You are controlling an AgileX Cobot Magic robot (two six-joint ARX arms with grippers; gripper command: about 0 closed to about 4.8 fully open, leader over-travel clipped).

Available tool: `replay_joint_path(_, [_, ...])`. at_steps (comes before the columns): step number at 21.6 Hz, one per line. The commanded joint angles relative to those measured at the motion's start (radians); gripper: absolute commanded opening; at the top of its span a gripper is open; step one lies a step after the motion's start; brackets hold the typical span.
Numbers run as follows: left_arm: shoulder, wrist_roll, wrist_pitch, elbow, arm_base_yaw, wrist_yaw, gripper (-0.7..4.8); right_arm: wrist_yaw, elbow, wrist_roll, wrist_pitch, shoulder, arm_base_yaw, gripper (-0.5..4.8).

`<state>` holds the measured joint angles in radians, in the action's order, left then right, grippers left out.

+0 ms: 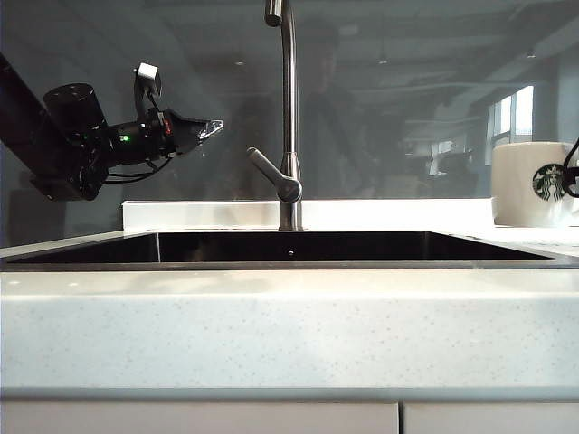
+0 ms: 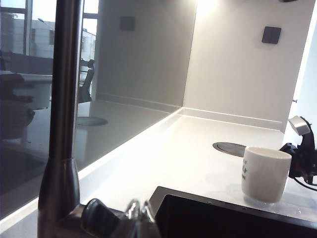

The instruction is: Pick up the mug next to the sink, go to the faucet to get some water, pour the water into the sink, and finally put the mug back to its place.

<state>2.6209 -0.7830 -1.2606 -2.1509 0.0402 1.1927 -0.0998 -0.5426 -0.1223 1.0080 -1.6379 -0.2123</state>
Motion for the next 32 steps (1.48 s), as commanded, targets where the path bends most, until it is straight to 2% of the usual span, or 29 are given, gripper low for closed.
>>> replay_joint_path(1, [-0.008, -0.003, -0.011, -0.002, -0.001, -0.003, -0.04, 0.027, 0.014, 0.019, 0.075, 0.009, 0.002, -0.04])
replay_joint_path(9, [-0.008, -0.003, -0.011, -0.002, -0.001, -0.003, -0.04, 0.039, 0.016, 0.018, 0.071, 0.008, 0.003, -0.01])
replay_joint_path(11, [-0.008, -0.003, -0.012, -0.002, -0.001, -0.003, -0.04, 0.079, 0.016, 0.018, 0.064, 0.006, 0.017, -0.01])
replay_joint_path(18, [-0.009, -0.003, -0.012, -0.002, 0.000, -0.003, -0.04, 0.083, 0.015, 0.017, 0.082, -0.029, 0.062, -0.01])
replay_joint_path(22, [-0.009, -0.003, -0.012, -0.002, 0.000, -0.003, -0.04, 0.135, 0.015, 0.012, 0.082, -0.029, 0.059, -0.01])
replay_joint_path(32, [-0.009, -0.003, -0.012, -0.002, 0.000, -0.003, -0.04, 0.125, 0.015, -0.016, 0.084, -0.029, 0.050, -0.01])
